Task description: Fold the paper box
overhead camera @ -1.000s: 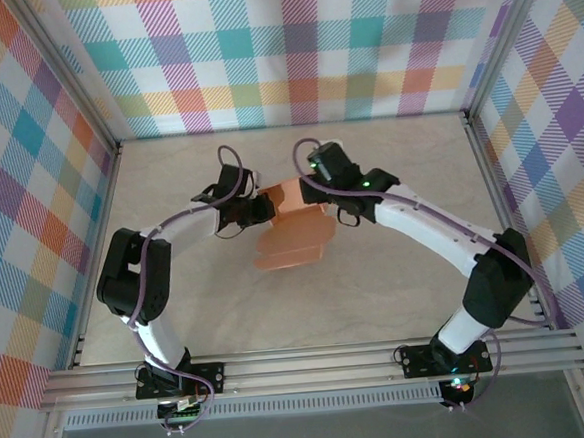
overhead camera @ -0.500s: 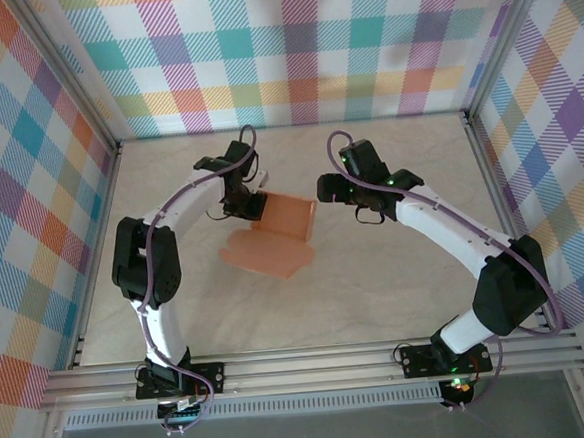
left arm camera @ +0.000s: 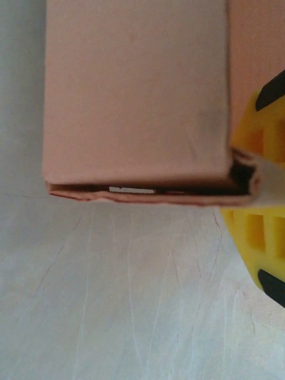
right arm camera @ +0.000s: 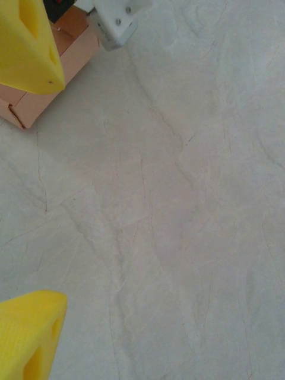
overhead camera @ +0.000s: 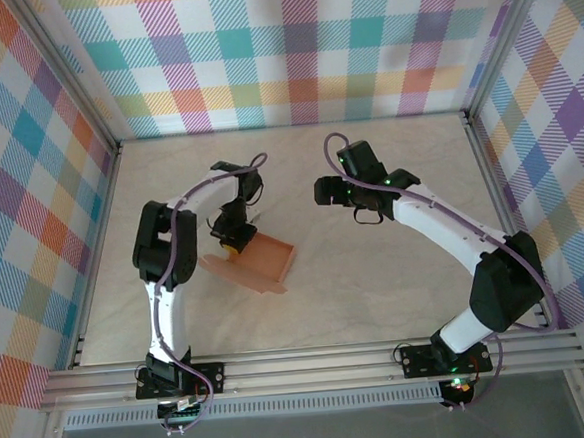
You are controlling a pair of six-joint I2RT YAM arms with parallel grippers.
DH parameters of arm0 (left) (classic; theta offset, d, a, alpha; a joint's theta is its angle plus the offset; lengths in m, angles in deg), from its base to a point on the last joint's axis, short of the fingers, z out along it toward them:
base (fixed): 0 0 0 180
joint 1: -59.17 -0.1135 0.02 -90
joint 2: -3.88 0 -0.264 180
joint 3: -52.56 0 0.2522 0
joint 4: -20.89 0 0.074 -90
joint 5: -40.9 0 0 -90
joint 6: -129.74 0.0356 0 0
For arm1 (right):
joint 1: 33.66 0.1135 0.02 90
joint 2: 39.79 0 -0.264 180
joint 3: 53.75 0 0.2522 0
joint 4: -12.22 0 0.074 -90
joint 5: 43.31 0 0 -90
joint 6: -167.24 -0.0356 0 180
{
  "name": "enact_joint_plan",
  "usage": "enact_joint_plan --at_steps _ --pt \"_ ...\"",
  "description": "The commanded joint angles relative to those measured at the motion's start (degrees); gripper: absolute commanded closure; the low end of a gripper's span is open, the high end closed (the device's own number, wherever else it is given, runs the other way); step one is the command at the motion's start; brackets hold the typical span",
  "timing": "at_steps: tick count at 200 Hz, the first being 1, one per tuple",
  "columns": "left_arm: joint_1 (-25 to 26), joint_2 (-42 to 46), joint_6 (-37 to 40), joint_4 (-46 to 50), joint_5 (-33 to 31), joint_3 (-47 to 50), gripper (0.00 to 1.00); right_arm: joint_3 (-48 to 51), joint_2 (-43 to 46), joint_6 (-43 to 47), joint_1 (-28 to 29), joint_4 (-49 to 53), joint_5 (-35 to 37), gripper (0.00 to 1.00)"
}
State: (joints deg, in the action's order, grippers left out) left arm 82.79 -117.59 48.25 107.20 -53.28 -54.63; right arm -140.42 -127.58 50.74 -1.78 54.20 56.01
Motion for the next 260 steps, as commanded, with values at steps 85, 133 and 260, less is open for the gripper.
enact_joint_plan --at_steps 85,133,260 --pt "2.82 7.93 -4.33 -4.79 -3.87 -9.27 0.23 1.17 -1.01 1.86 -0.59 -2.36 -1.36 0.14" --pt "2.03 24.60 -11.61 -21.75 -7.43 0.22 0.12 0.94 -6.15 6.20 -0.54 -5.26 -7.32 0.12" --pt "-15.08 61.38 -22.93 -26.28 -1.21 28.21 0.00 -12.48 -28.13 20.48 13.79 -7.50 -6.49 0.05"
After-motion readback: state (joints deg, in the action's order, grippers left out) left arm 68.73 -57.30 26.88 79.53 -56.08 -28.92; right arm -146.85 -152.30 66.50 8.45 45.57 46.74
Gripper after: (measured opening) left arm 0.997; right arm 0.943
